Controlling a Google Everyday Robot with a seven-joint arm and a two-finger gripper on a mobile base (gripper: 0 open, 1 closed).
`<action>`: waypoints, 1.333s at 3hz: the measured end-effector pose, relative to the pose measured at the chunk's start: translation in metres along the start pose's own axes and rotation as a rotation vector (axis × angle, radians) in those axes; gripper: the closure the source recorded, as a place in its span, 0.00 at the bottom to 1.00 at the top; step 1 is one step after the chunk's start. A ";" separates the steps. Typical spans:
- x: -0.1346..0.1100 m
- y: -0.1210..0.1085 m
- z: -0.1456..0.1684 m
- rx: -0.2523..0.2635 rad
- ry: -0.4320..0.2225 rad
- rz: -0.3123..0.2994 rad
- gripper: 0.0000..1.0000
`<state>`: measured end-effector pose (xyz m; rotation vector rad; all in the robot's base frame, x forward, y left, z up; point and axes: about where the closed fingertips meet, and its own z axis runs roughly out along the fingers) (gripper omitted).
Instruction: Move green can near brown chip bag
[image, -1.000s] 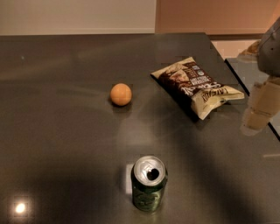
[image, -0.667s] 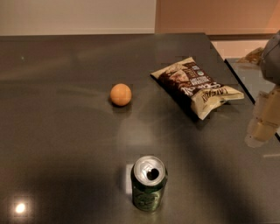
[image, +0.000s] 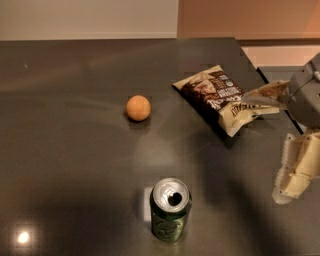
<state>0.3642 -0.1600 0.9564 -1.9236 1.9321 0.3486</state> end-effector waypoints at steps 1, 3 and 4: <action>-0.010 0.014 0.009 -0.035 -0.052 -0.023 0.00; -0.069 0.051 0.081 -0.101 -0.282 -0.125 0.00; -0.089 0.063 0.108 -0.148 -0.340 -0.161 0.00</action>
Offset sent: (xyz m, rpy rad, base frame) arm -0.0583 0.1270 -0.0673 0.3708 0.0624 0.2234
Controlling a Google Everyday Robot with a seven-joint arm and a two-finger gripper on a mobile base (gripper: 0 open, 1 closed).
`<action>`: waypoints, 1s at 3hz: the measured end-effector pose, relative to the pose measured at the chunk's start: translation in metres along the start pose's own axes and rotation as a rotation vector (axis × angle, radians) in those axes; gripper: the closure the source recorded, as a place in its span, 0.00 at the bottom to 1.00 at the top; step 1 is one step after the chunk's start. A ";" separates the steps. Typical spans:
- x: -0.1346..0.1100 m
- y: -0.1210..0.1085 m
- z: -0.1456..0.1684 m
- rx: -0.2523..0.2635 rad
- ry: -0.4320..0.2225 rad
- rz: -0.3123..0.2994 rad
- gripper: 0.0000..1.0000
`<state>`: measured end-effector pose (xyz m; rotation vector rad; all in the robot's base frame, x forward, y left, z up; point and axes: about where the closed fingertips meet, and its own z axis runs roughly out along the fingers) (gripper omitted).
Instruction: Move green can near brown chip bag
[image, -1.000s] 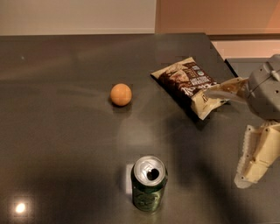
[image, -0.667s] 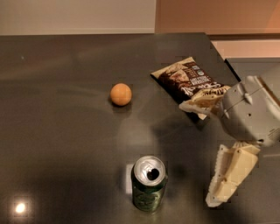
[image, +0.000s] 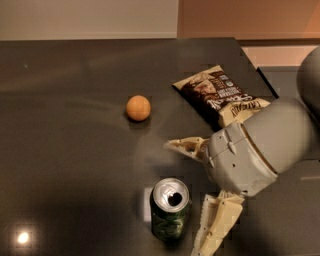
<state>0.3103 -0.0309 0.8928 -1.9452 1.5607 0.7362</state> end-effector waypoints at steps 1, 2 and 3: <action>-0.008 0.009 0.014 -0.048 -0.024 -0.025 0.00; -0.011 0.013 0.020 -0.070 -0.037 -0.038 0.16; -0.010 0.005 0.017 -0.054 -0.040 -0.037 0.41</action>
Offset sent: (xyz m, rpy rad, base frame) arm -0.0217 0.0237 -0.0107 0.0424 0.0463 0.1040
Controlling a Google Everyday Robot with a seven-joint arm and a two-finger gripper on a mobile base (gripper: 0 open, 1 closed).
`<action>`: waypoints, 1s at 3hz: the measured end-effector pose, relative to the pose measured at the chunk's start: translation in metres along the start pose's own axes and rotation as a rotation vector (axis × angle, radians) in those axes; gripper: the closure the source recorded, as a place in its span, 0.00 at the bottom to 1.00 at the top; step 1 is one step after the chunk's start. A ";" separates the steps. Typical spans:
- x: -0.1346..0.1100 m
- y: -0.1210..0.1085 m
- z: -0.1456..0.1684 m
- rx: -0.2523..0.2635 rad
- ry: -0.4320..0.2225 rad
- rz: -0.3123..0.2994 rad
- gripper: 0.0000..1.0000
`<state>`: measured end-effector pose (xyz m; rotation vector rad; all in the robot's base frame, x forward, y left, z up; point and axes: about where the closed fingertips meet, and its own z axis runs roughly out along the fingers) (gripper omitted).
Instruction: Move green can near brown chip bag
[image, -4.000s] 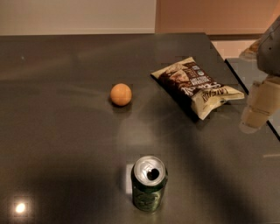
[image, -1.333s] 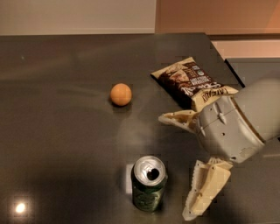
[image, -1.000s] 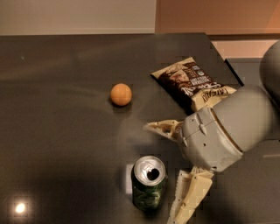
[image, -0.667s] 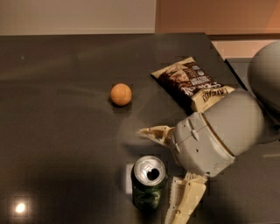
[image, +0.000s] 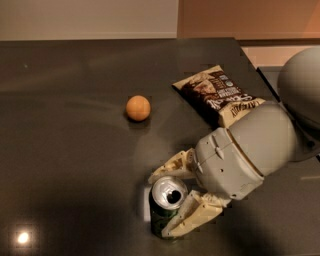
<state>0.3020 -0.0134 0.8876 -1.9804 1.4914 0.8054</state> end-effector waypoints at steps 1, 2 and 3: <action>0.004 -0.013 -0.015 0.033 -0.009 0.016 0.64; 0.010 -0.037 -0.042 0.108 -0.017 0.047 0.87; 0.020 -0.073 -0.078 0.213 -0.018 0.085 1.00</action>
Offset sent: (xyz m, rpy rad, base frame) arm 0.0864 -0.0574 0.0441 0.0639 -0.0561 -0.2202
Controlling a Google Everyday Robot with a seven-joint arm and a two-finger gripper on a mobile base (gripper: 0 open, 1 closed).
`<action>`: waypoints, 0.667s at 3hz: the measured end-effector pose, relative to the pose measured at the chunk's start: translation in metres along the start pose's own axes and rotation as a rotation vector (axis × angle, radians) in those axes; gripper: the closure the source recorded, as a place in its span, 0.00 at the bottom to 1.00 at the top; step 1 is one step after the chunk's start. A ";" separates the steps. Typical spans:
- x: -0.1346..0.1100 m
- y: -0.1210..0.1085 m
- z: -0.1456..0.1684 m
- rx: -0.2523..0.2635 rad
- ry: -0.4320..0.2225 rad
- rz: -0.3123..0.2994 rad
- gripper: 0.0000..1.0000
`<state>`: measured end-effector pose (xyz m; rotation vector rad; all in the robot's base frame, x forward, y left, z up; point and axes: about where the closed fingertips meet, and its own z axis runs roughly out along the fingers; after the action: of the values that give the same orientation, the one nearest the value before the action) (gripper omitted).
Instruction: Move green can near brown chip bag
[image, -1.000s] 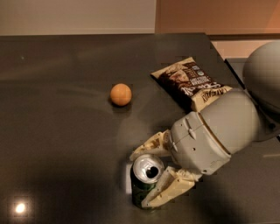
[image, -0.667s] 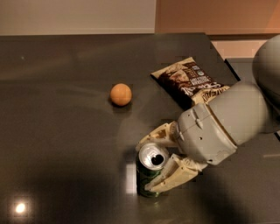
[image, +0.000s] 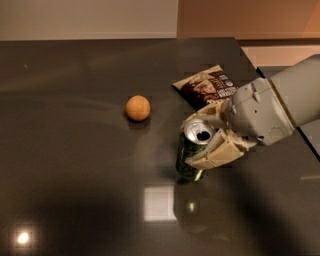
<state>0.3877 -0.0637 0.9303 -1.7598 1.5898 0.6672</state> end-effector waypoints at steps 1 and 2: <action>0.009 -0.045 -0.020 0.088 0.007 0.033 1.00; 0.020 -0.081 -0.028 0.136 0.014 0.070 1.00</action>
Offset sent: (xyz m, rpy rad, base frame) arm 0.1319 -0.0506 0.0132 0.0113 -0.0335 -0.2344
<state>0.4692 -0.0947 0.9442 -1.6205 1.6722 0.5664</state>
